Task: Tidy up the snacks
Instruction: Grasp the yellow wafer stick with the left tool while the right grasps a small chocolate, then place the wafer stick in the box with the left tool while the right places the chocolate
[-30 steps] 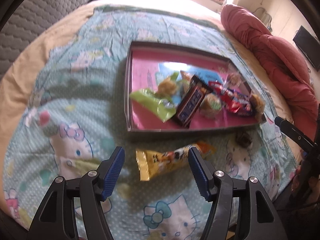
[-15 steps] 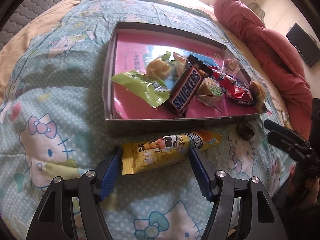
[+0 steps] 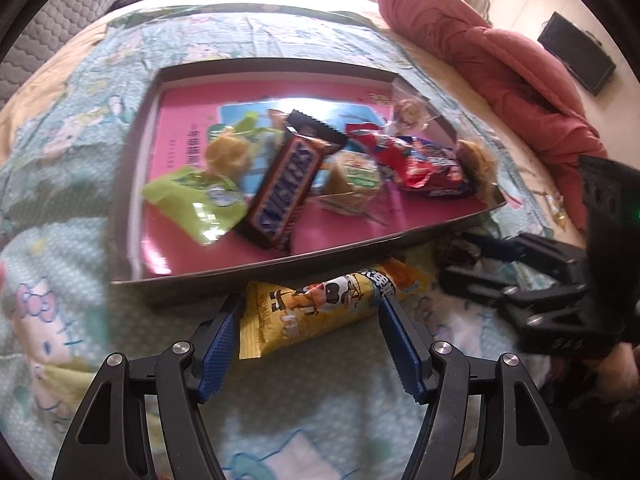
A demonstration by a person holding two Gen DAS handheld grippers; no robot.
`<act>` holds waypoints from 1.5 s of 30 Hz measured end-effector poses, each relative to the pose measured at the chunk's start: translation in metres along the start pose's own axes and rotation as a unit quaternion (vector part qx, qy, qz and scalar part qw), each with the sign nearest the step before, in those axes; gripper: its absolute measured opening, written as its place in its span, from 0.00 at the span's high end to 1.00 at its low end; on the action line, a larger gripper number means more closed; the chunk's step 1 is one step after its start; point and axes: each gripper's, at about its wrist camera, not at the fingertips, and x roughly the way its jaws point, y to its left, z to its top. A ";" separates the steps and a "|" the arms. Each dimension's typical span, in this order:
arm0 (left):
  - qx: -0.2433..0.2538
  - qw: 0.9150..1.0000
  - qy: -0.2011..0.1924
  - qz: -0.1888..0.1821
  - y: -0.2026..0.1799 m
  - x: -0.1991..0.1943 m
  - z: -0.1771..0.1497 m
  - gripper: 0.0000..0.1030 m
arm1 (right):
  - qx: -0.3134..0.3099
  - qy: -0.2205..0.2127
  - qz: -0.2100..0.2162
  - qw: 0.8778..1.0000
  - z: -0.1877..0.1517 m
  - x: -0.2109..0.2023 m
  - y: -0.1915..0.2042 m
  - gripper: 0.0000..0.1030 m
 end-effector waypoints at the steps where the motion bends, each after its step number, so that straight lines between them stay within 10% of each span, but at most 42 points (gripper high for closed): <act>1: 0.000 1.000 -0.001 -0.002 -0.002 0.002 0.000 0.37 | -0.005 0.004 -0.002 1.000 0.000 0.003 0.002 0.46; 6: -0.002 1.000 -0.001 -0.011 -0.005 0.007 -0.003 0.73 | -0.031 0.016 -0.017 0.999 -0.004 0.009 0.011 0.60; 11: -0.019 0.999 -0.006 -0.032 -0.003 0.005 -0.005 0.88 | -0.016 0.015 -0.012 1.000 -0.002 0.008 0.003 0.67; 45: -0.053 0.995 -0.054 -0.061 0.003 -0.046 -0.004 0.94 | -0.002 0.017 0.037 0.999 -0.007 -0.002 0.008 0.74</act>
